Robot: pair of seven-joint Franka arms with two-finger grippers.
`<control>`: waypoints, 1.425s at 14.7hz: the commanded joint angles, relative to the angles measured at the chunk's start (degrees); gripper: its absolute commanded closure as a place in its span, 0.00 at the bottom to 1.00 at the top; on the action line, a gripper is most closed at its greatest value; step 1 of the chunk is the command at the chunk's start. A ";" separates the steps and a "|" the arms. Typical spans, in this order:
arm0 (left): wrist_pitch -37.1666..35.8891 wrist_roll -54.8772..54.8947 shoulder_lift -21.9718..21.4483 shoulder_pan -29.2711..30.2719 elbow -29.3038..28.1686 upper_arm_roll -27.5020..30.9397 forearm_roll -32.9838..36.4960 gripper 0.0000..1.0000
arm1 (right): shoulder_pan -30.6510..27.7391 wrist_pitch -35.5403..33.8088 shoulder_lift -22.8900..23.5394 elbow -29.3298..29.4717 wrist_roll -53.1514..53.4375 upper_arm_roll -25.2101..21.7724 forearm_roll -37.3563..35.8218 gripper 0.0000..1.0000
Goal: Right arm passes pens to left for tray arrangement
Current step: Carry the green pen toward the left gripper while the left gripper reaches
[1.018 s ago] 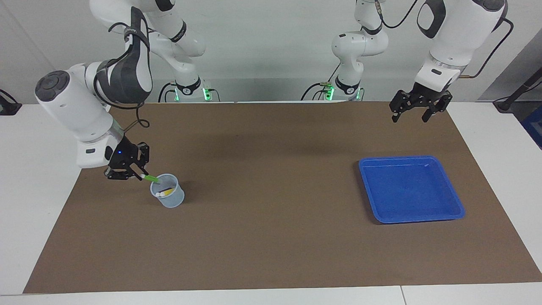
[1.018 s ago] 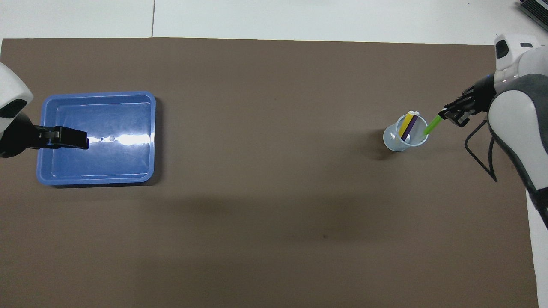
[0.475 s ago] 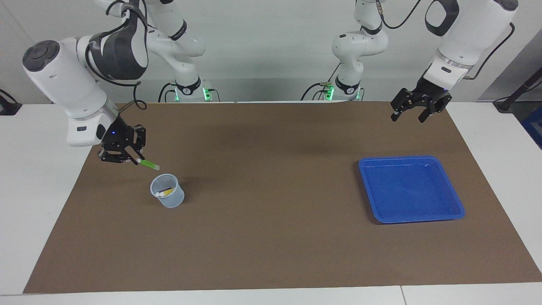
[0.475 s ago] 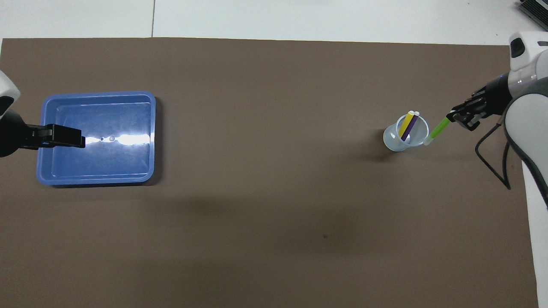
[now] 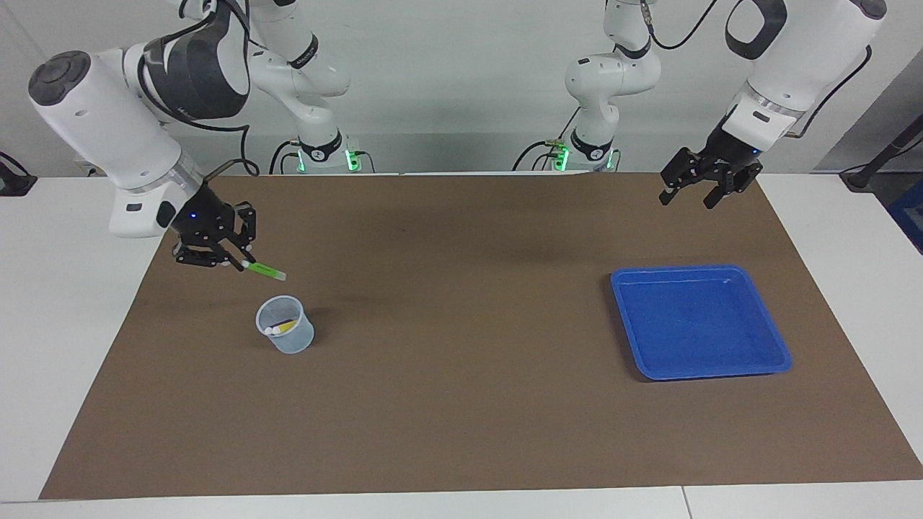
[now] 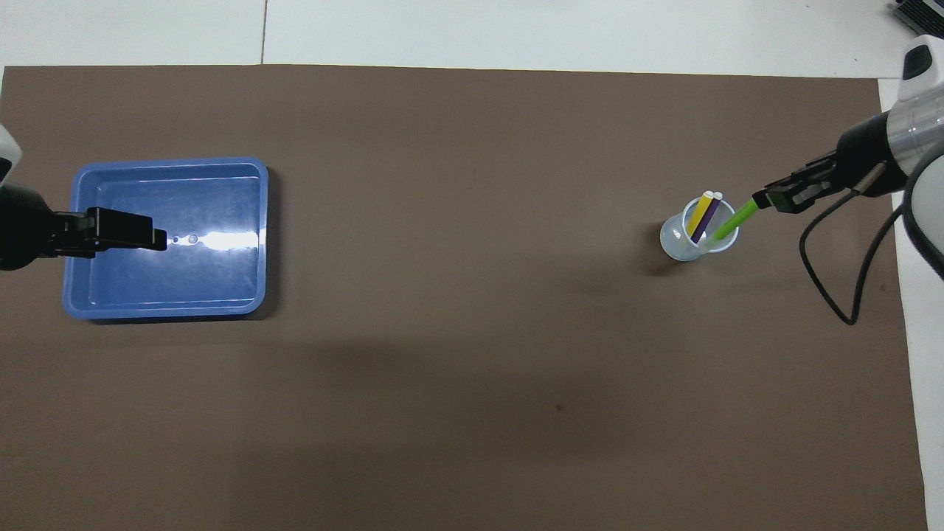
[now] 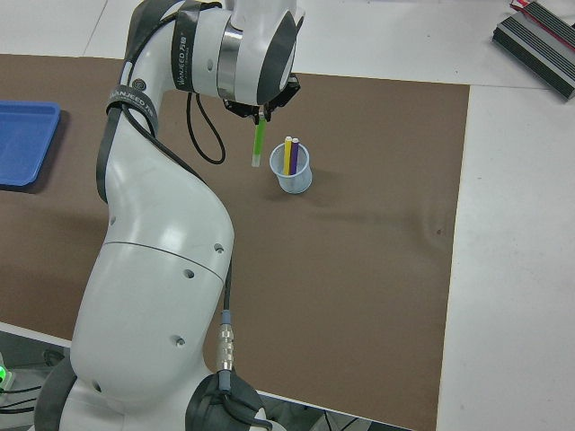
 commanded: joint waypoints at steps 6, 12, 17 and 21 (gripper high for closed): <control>7.87 23.28 -1.63 -0.21 -3.65 -0.13 -1.00 0.10 | 9.89 10.98 0.97 -1.79 28.36 0.27 10.69 0.84; 13.04 27.67 -2.25 -2.58 -6.72 -0.57 -4.77 0.10 | 21.84 27.86 3.87 -3.20 51.75 0.27 15.89 0.84; 21.15 34.80 -4.01 -4.69 -12.53 -0.48 -9.35 0.10 | 29.41 36.31 4.40 -3.55 66.09 0.27 15.89 0.84; 30.19 54.02 -2.69 -4.87 -14.03 -0.31 -9.35 0.12 | 31.88 39.31 4.22 -4.43 70.50 0.27 15.80 0.84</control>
